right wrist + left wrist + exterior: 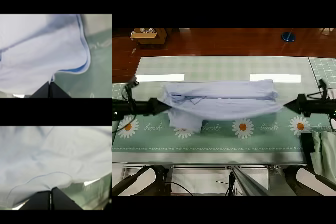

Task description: Fold the shirts.

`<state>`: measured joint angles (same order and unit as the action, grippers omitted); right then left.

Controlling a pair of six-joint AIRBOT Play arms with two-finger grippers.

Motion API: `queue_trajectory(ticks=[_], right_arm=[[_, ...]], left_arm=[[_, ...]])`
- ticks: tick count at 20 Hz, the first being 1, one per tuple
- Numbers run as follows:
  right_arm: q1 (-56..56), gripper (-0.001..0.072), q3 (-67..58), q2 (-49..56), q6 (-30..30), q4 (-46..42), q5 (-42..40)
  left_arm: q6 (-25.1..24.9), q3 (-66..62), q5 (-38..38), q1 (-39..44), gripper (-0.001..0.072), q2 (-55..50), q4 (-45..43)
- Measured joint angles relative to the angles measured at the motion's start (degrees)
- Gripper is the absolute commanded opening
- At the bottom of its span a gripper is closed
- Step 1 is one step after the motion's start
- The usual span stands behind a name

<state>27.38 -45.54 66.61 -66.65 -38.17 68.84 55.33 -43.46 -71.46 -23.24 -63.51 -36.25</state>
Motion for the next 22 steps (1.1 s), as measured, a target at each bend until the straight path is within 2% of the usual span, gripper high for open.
queue_trajectory(ticks=[4,9,16,21,22], right_arm=[[-6.29,0.0018,-8.07,0.76,-0.96,2.16,-8.07],[-12.07,0.0018,-16.20,10.25,-3.48,2.10,-18.60],[-14.80,0.0019,-20.04,21.62,-4.35,1.66,-25.94],[-17.09,0.0019,-20.41,26.38,-4.24,0.59,-28.76],[-17.64,0.0019,-20.44,26.95,-4.22,-0.13,-28.96]], left_arm=[[-0.04,-7.65,5.75,2.47,0.0017,-1.33,2.43],[-0.04,-14.08,11.65,3.45,0.0017,-9.20,3.65],[0.00,-23.08,13.49,4.57,0.0019,-25.29,5.14],[0.02,-27.69,13.66,5.01,0.0023,-32.09,5.90],[0.00,-28.09,13.57,4.90,0.0086,-32.94,6.03]])
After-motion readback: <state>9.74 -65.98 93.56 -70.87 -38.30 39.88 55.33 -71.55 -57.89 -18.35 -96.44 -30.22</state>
